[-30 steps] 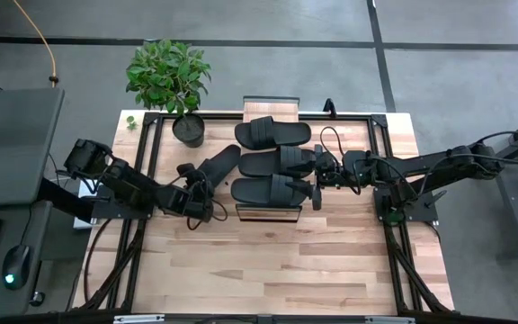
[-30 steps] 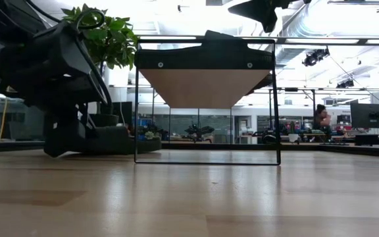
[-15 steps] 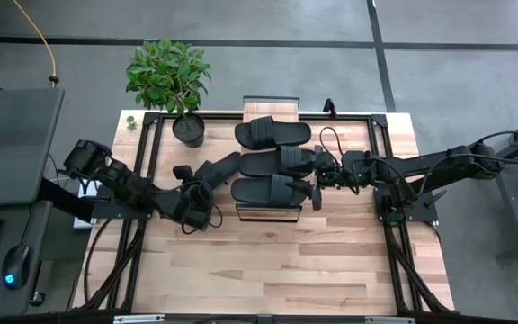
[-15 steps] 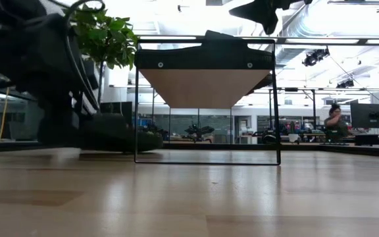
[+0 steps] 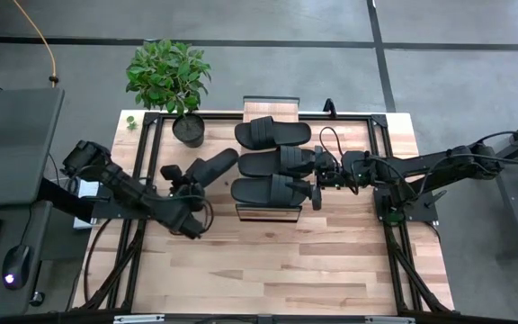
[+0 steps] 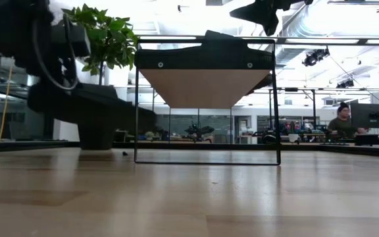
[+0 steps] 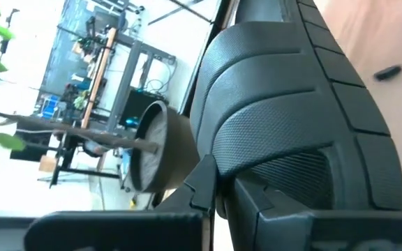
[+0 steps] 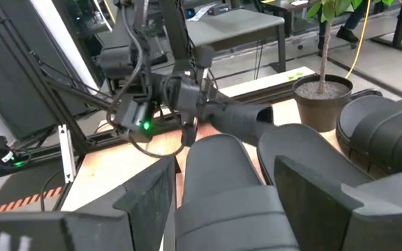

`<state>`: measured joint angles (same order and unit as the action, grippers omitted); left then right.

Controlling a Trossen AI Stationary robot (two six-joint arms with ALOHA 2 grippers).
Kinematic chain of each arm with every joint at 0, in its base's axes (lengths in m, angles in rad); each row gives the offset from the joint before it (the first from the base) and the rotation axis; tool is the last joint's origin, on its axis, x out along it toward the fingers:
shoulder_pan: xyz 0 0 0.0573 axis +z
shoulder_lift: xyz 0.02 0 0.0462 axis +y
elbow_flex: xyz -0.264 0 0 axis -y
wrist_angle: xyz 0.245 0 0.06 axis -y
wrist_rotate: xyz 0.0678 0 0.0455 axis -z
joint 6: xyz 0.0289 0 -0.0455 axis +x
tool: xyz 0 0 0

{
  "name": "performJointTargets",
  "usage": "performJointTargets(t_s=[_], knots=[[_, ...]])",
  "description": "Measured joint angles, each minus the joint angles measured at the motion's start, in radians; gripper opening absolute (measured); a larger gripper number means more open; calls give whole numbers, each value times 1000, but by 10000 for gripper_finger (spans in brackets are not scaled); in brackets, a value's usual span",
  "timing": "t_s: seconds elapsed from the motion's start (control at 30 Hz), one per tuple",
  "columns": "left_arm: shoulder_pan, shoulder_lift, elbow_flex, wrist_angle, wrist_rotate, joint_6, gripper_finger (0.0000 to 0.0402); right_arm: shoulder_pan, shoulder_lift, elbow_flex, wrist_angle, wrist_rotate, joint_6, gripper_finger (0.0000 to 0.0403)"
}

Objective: Pick and place slides into the shelf
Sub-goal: Put the black slipper on the shelf

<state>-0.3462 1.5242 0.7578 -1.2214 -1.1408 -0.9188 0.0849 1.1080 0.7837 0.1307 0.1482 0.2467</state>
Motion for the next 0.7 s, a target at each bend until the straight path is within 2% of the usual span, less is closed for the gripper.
performJointTargets(t_s=[0.13, 0.3, 0.57, 0.7], knots=[[-34, 0, 2, -133, 19, -144, 3, 0, 0, 0, -27, 0, 40, 238], [-71, 0, 14, -208, 18, -254, 6, 0, 0, 0, -53, 5, 68, 238], [-87, 0, 134, -346, 46, -295, 4, 0, 0, 0, -53, 10, 67, 238], [-89, 0, 176, -350, 63, -289, 2, 0, 0, 0, -53, 10, 67, 238]])
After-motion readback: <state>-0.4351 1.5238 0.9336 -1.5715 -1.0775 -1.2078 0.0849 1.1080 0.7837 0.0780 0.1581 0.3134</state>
